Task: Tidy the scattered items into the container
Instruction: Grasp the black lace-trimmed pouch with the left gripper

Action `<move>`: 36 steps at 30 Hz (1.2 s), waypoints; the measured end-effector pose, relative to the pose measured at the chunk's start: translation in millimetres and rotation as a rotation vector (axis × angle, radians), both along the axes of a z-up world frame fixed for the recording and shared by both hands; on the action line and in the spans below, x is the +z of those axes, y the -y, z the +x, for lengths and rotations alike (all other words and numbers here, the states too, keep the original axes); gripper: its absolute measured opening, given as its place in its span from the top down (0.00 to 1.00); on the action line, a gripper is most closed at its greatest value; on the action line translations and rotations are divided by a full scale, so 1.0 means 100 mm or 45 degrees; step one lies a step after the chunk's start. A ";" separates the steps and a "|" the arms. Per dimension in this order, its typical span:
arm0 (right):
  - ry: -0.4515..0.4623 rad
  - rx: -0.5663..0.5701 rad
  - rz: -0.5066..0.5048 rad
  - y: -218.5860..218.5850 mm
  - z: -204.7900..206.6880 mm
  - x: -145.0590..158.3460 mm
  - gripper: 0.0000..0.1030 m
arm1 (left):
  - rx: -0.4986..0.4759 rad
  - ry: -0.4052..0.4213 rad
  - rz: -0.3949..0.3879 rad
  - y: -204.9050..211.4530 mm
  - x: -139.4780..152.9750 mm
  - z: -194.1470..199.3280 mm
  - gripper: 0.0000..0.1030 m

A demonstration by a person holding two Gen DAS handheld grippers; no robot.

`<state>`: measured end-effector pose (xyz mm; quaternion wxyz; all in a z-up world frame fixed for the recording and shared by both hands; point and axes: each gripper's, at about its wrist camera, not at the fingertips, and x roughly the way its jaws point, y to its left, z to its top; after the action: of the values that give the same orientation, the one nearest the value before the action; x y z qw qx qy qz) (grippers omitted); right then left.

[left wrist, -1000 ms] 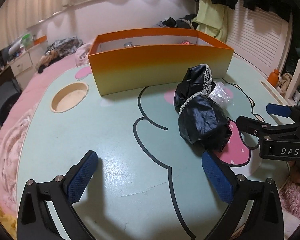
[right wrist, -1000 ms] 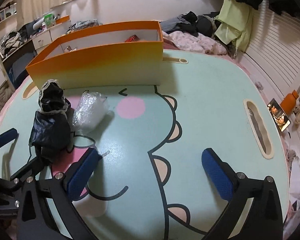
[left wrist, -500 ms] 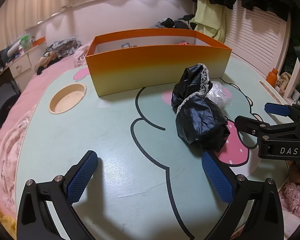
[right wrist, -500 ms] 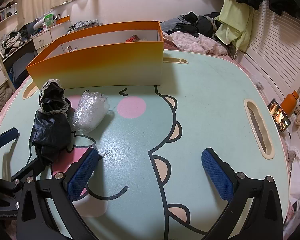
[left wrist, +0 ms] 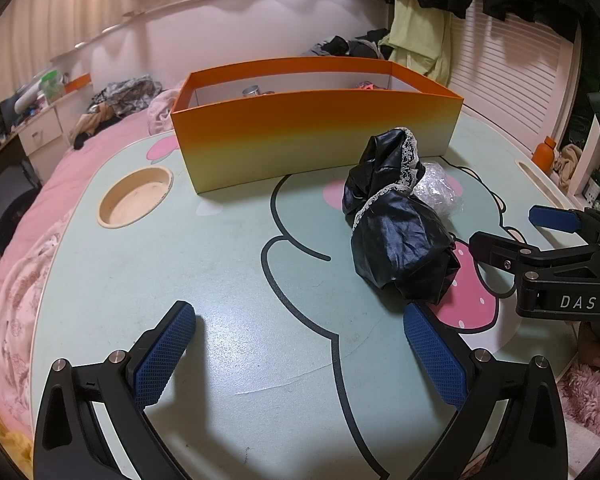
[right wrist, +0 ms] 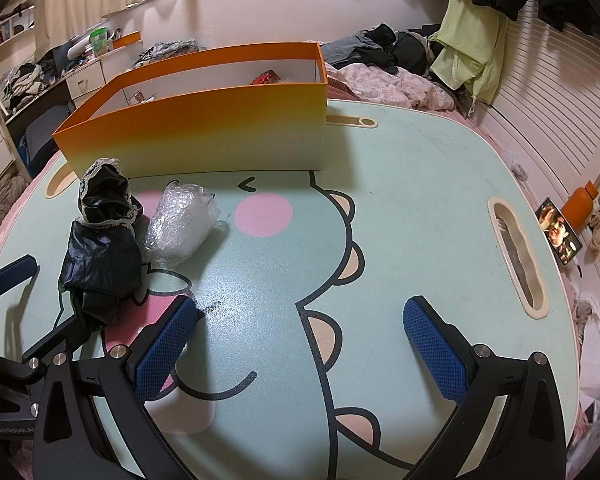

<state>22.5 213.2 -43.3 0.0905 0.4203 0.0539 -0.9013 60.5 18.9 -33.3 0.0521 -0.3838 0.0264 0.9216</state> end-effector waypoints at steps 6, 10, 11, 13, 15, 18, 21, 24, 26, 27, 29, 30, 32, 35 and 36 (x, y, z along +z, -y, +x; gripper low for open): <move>0.001 0.002 -0.002 0.01 0.01 0.00 0.00 | 0.000 0.000 0.000 0.00 0.00 0.00 0.00; 0.011 0.015 0.002 0.04 0.02 0.01 0.00 | 0.000 0.001 -0.001 0.00 0.00 0.00 0.00; 0.010 0.020 0.003 0.04 0.02 0.01 0.00 | -0.001 0.002 -0.001 -0.01 0.00 0.00 0.00; 0.007 0.032 0.000 0.05 0.03 0.00 0.00 | -0.003 0.008 -0.003 -0.02 0.00 0.00 0.00; 0.001 0.049 -0.002 0.05 0.04 0.01 0.00 | -0.008 0.026 -0.003 -0.03 0.02 -0.02 0.00; -0.006 0.053 -0.004 0.05 0.05 0.01 0.00 | -0.029 -0.005 0.030 -0.04 0.11 0.01 0.00; -0.012 0.044 -0.007 0.04 0.05 0.01 0.00 | -0.044 -0.138 0.012 -0.08 0.34 0.06 0.00; -0.018 0.010 -0.017 0.00 0.04 0.01 0.00 | -0.066 -0.176 0.089 -0.08 0.52 -0.03 0.00; -0.021 -0.009 -0.029 -0.04 0.04 0.02 0.00 | -0.083 -0.149 0.178 -0.08 0.57 -0.16 0.00; -0.023 -0.015 -0.034 -0.06 0.03 0.02 0.00 | -0.086 -0.128 0.208 -0.10 0.56 -0.24 0.00; -0.023 -0.022 -0.032 -0.06 0.03 0.02 0.00 | -0.084 -0.063 0.218 -0.15 0.49 -0.39 0.01; -0.023 -0.022 -0.031 -0.06 0.04 0.02 0.00 | -0.094 -0.023 0.219 -0.20 0.44 -0.46 0.05; -0.024 -0.020 -0.026 -0.06 0.04 0.02 0.00 | -0.119 0.049 0.216 -0.29 0.31 -0.56 0.16; -0.026 -0.022 -0.028 -0.06 0.04 0.02 0.00 | -0.124 0.055 0.125 -0.38 0.14 -0.58 0.40; -0.026 -0.023 -0.030 -0.06 0.04 0.01 0.00 | -0.119 0.032 0.072 -0.40 0.11 -0.54 0.57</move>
<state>26.8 219.6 -42.1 0.0867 0.4103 0.0405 -0.9069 6.4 58.7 -22.4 0.1062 -0.3920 0.0175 0.9136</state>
